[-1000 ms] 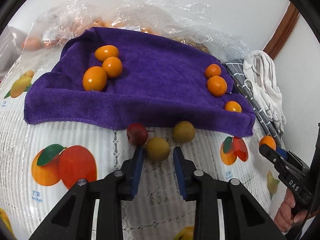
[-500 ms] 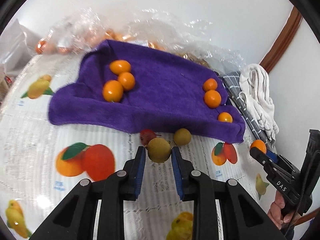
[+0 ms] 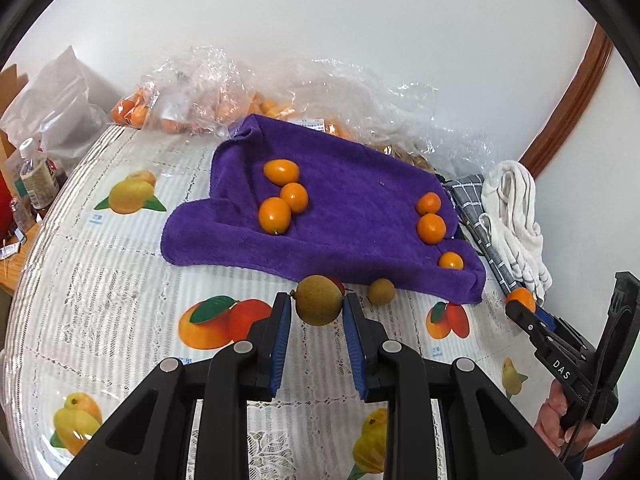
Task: Organize fruits
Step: 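Carry both held fruits over the purple towel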
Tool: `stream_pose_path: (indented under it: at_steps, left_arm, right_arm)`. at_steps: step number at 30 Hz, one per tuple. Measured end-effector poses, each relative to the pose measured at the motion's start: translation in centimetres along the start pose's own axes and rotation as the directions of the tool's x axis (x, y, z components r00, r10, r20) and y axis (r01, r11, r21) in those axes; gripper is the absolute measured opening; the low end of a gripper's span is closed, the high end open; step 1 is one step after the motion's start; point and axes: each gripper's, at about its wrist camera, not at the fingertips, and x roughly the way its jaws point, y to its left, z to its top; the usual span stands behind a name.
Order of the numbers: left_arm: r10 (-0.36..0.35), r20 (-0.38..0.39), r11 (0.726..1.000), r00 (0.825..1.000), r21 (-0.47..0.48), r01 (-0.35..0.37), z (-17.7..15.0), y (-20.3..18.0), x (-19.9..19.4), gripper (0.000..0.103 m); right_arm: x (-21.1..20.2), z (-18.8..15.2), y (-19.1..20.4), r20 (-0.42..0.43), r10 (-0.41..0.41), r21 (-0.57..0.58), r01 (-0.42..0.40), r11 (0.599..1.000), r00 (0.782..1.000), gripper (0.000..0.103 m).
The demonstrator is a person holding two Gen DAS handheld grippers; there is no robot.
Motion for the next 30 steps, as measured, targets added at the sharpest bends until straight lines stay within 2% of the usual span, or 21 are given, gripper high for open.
stream_pose_path:
  at_steps: [16,30]
  left_arm:
    - [-0.005,0.003,1.0,1.0,0.005,0.005,0.1,0.0,-0.3,0.025]
    - [0.018,0.045,1.0,0.999,0.009,-0.019,3.3,0.8,-0.1,0.025]
  right_arm:
    - [0.4,0.3,0.3,-0.008,-0.009,-0.011,0.009,1.0,1.0,0.04]
    - [1.2,2.9,-0.4,0.014,-0.025,-0.016,0.025,1.0,1.0,0.04]
